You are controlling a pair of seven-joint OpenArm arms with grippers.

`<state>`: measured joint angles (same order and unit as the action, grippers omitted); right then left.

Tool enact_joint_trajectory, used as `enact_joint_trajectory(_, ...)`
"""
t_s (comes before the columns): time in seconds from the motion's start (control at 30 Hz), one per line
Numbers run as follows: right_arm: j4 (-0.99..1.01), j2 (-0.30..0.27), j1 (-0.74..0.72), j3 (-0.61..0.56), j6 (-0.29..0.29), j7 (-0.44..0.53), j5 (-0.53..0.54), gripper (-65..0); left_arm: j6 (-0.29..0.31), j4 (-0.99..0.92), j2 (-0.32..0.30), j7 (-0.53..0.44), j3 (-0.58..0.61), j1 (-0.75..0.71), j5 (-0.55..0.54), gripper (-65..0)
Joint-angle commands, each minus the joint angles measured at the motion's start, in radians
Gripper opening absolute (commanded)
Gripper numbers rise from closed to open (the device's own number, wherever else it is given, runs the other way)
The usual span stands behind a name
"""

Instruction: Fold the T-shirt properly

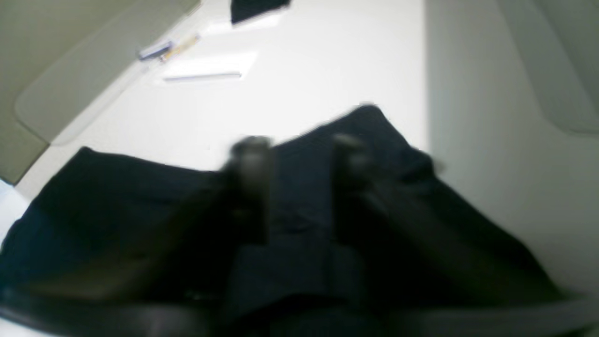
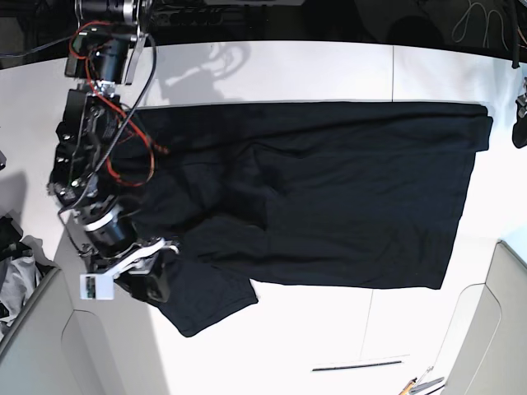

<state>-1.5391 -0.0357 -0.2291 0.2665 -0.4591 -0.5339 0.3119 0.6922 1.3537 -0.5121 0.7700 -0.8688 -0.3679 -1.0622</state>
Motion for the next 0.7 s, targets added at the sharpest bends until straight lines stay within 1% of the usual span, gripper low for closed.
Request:
enact_joint_trajectory(0.0, -0.024, -0.003, -0.018, 0.019, -0.010, -0.001, 0.042, -63.3, 0.006, 0.013, -0.023, -0.019, -0.009, 0.002, -0.036, -38.4)
enact_joint_trajectory(0.03, -0.031, -0.003, -0.016, 0.038, -0.020, -0.031, 0.071, -65.0, 0.006, 0.013, -0.023, -0.021, -0.009, 0.002, -0.047, -38.4)
enact_joint_trajectory(0.07, -0.039, -0.003, -0.011, 0.057, -0.035, -0.057, 0.098, -65.0, 0.006, 0.013, -0.023, -0.034, -0.009, 0.003, -0.055, -38.7)
enact_joint_trajectory(0.1, -0.045, -0.003, -0.005, 0.076, -0.060, -0.073, 0.128, -65.0, 0.006, 0.013, -0.023, -0.050, -0.009, 0.004, -0.061, -40.9)
enact_joint_trajectory(0.17, -0.055, -0.003, 0.013, 0.111, -0.097, -0.096, 0.196, -65.0, 0.006, 0.013, -0.023, -0.090, -0.009, 0.006, -0.063, -47.9)
enact_joint_trajectory(0.23, -0.064, -0.003, 0.040, 0.140, -0.100, -0.107, 0.254, -65.0, 0.006, 0.013, -0.019, -0.113, -0.009, 0.022, -0.058, -54.3)
enact_joint_trajectory(0.3, -0.072, -0.006, 0.073, 0.161, -0.106, -0.115, 0.285, -65.0, 0.006, 0.013, -0.019, -0.108, -0.005, 0.050, -0.024, -59.2)
enact_joint_trajectory(0.4, -0.073, -0.032, 0.128, 0.163, -0.122, -0.123, 0.321, -65.0, 0.006, 0.013, -0.020, -0.108, 0.019, 0.103, 0.078, -63.6)
enact_joint_trajectory(0.43, -0.073, -0.040, 0.146, 0.163, -0.122, -0.124, 0.325, -65.0, 0.006, 0.013, -0.020, -0.108, 0.035, 0.119, 0.109, -64.8)
enact_joint_trajectory(0.57, -0.073, -0.080, 0.209, 0.163, -0.122, -0.126, 0.314, -65.0, 0.006, 0.013, -0.021, -0.109, 0.141, 0.160, 0.217, -65.0)
enact_joint_trajectory(0.67, -0.073, -0.103, 0.244, 0.163, -0.122, -0.124, 0.231, -65.0, 0.006, 0.013, -0.021, -0.109, 0.262, 0.177, 0.290, -65.0)
